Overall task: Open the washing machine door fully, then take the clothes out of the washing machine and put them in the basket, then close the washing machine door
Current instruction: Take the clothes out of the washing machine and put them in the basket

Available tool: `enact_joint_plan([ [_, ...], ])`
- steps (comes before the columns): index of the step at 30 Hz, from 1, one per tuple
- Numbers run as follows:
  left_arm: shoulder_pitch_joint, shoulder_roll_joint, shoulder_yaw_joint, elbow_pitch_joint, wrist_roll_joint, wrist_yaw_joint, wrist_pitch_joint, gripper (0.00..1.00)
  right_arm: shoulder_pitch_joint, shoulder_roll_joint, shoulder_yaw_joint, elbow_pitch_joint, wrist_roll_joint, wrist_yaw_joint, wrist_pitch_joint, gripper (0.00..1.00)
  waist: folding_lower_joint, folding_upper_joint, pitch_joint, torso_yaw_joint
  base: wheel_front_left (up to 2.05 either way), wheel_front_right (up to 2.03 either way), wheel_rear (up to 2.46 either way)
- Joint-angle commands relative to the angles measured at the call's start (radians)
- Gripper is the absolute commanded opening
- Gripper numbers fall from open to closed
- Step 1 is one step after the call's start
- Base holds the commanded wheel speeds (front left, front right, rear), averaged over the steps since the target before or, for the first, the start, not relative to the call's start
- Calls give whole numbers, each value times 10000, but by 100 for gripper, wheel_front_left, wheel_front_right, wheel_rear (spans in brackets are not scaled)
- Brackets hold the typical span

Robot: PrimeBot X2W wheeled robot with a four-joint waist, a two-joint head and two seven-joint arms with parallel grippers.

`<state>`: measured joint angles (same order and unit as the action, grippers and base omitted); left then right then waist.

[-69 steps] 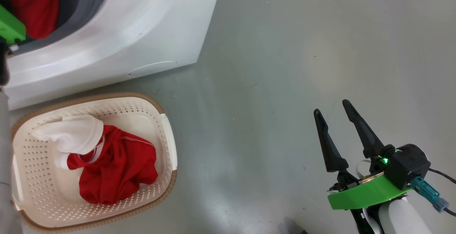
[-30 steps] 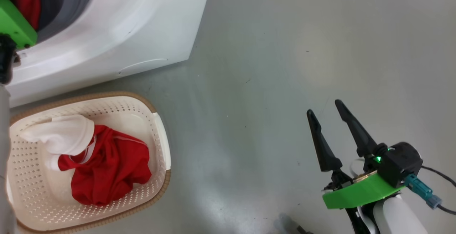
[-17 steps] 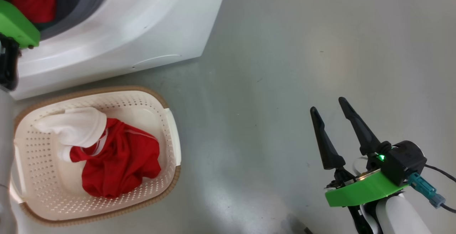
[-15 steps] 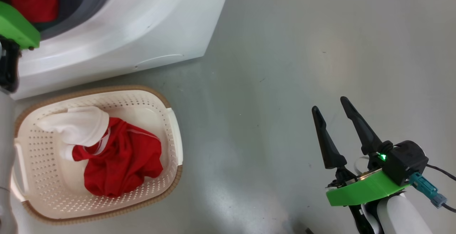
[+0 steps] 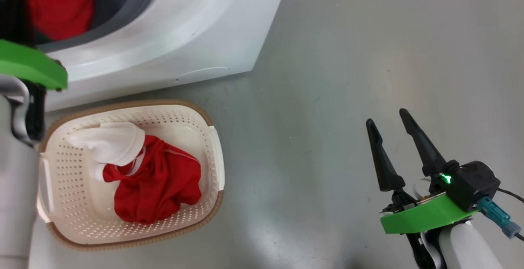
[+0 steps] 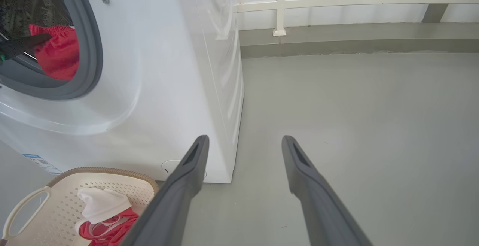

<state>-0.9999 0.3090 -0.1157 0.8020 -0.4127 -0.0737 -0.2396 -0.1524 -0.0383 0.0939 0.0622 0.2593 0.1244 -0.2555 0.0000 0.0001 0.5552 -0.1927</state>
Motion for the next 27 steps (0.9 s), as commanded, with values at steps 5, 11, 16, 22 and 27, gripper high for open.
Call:
enact_joint_plan([
  [5, 1270, 473, 214, -1870, 93, 499, -91, 0, 140, -119, 23, -316, -53, 63, -63, 100, 0, -1, -169, 269, 0, 0, 0],
  [11, 2434, 413, 217, -3521, 30, 821, 85, 0, 169, -119, -135, -383, -62, 63, -63, 100, 0, -1, -322, 507, 0, 0, 0],
  [16, 3597, 285, 150, -4921, 1, 1188, 378, 0, 222, -119, -266, -419, -83, 63, -63, 100, 0, -1, -611, 707, 0, 0, 0],
  [22, 4708, 295, 34, -6353, 149, 1614, 675, 0, 303, -119, -322, -439, -111, 63, -63, 100, 0, -1, -1018, 788, 0, 0, 0],
  [27, 5707, 247, -98, -7431, 284, 2012, 921, 0, 397, -119, -354, -429, -39, 63, -63, 100, 0, -1, -1467, 748, 0, 0, 0],
])
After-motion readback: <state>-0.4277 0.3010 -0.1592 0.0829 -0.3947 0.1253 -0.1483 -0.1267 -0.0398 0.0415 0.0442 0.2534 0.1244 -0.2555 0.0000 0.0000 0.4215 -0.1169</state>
